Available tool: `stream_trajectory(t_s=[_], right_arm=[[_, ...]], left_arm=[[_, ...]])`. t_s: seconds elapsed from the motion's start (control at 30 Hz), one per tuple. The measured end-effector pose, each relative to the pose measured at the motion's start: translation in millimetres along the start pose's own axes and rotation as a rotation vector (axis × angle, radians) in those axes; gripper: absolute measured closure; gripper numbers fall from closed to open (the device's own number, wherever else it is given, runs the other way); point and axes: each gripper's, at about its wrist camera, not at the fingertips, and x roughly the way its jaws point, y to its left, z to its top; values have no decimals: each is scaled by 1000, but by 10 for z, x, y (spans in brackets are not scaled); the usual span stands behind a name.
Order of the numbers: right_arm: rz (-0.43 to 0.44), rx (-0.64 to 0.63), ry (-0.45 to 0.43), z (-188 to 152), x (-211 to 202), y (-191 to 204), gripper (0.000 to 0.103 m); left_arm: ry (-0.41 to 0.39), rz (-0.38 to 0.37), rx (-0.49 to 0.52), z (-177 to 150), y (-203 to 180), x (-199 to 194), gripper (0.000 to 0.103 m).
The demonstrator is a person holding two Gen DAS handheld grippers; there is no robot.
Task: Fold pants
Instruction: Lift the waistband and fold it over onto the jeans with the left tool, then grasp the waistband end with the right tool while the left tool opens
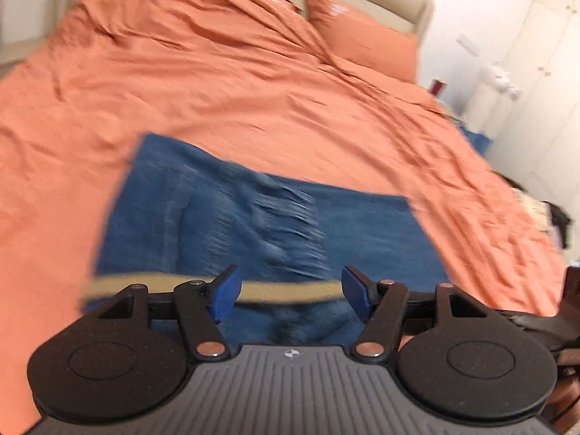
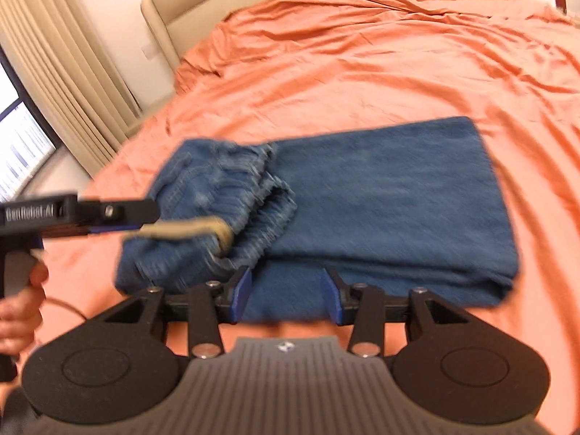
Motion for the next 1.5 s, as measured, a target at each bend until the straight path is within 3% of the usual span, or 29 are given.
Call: stream_trajectory(t_s=[0.27,0.43,0.57,0.6,0.7,0.8,0.9,1.03,1.17,1.3,1.37,1.43,1.5], right_arm=[[84,22,-7,472,618,173,63],[84,45,-17,803,1043,149,63],[97,109,25,957,1364,74,63],[107,123,25,979,1388,77,69],[150,106,-26,1026,1214,161,97],[229,149,-79,1043,860,221,100],[254,174,-110,953,534,256,100],[186,258,-51,668,593,106,103],[139,319,-3,426,788,-72,103],[126,329,4,475,913,-125,103],[110,335,11,486,940,-140,96],[131,386,15,477,987,-230,75],[190,478,29,436,1061,-394,72]], left_arm=[[-2,182,5,215,443,145,30],[8,201,-44,252,747,141,31],[34,200,-45,244,833,189,31],[36,201,-44,233,835,198,31],[32,207,-48,225,859,189,33],[6,185,-59,243,872,146,37],[-9,154,-67,269,863,123,43],[15,148,-59,276,817,206,49],[49,162,-60,233,823,277,51],[69,175,-81,202,856,301,51],[77,180,-83,199,866,323,51],[80,184,-83,195,867,336,51],[81,185,-82,193,873,347,51]])
